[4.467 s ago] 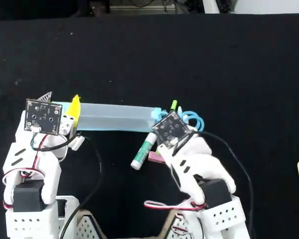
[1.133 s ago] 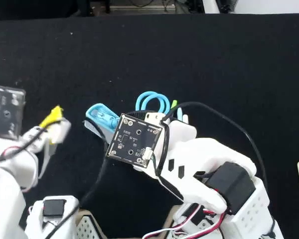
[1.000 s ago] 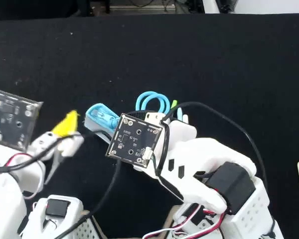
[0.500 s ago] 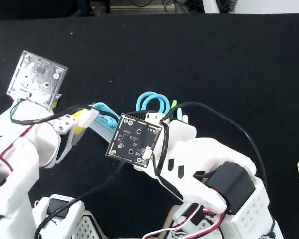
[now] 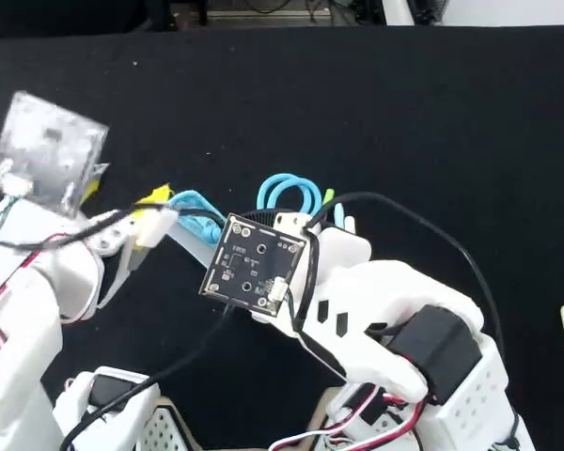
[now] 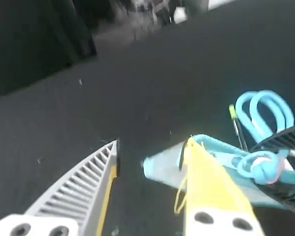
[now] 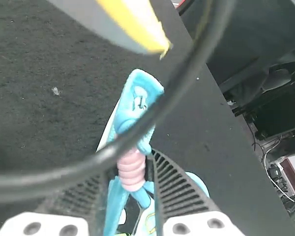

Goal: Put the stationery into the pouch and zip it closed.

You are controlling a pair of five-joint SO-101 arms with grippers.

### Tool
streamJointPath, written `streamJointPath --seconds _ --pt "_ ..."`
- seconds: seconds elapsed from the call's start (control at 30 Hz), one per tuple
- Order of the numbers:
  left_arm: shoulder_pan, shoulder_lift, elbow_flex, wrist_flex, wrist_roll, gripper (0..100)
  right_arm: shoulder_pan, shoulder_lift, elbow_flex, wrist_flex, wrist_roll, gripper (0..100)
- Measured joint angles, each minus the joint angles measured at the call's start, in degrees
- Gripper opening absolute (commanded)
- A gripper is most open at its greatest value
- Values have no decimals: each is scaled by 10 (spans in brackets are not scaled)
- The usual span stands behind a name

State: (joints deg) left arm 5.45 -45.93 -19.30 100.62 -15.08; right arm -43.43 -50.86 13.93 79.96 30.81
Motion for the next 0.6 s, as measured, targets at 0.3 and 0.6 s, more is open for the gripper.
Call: streamJointPath --seconds 0.3,0.6 --pt "57 6 46 0 -1 220 0 0 0 0 0 11" --pt "30 10 80 0 -37 217 0 0 0 0 0 11"
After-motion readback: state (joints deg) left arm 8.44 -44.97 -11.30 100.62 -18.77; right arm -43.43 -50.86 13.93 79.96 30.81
